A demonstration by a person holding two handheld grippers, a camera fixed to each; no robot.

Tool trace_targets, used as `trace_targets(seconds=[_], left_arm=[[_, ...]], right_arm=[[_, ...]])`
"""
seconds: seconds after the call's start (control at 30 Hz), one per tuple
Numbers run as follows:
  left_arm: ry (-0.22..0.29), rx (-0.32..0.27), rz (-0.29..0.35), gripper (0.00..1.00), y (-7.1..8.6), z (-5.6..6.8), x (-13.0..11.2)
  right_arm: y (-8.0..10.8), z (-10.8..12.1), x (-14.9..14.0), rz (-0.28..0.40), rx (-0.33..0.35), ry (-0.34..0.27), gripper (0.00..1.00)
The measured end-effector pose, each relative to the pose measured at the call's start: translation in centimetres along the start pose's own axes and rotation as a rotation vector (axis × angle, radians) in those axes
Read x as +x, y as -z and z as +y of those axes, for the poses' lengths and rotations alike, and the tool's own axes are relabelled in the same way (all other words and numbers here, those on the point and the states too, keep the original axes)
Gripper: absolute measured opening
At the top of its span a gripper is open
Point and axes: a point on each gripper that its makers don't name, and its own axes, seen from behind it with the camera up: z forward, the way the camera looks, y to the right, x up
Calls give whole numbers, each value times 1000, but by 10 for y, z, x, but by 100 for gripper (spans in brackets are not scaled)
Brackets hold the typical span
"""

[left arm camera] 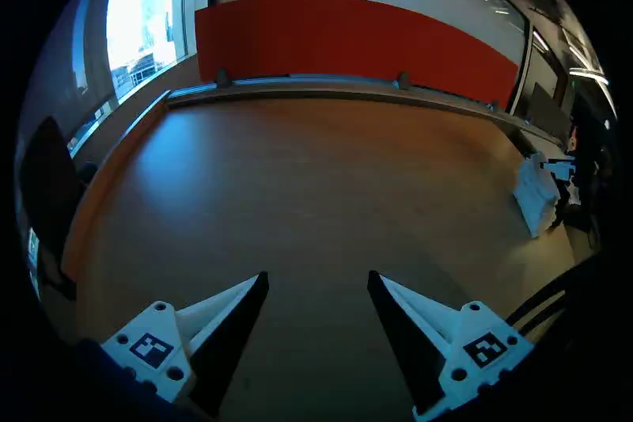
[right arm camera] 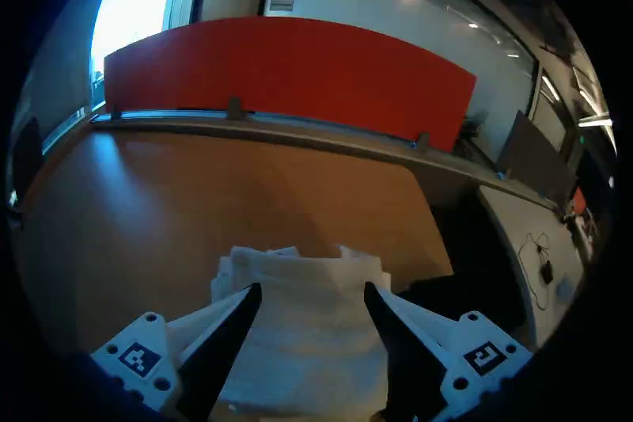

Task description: Fold towel

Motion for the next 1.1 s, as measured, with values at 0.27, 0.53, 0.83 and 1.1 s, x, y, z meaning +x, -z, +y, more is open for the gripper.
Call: trace_targets(seconds=[0.27,0.53,0.83,1.1], left_arm=[[-13,-9,7,93,0,2,4],[-5,-9,25,93,0,-2,11],[10,-14,58,93,0,-5,25],[14,-3,109,93,4,-12,47]], right_arm=[[12,-3,10,42,-6,-12,100],[48,-5,54,212,-36,-47,100],[88,-3,84,354,-83,-72,100],[120,-5,95,440,-121,-76,100]])
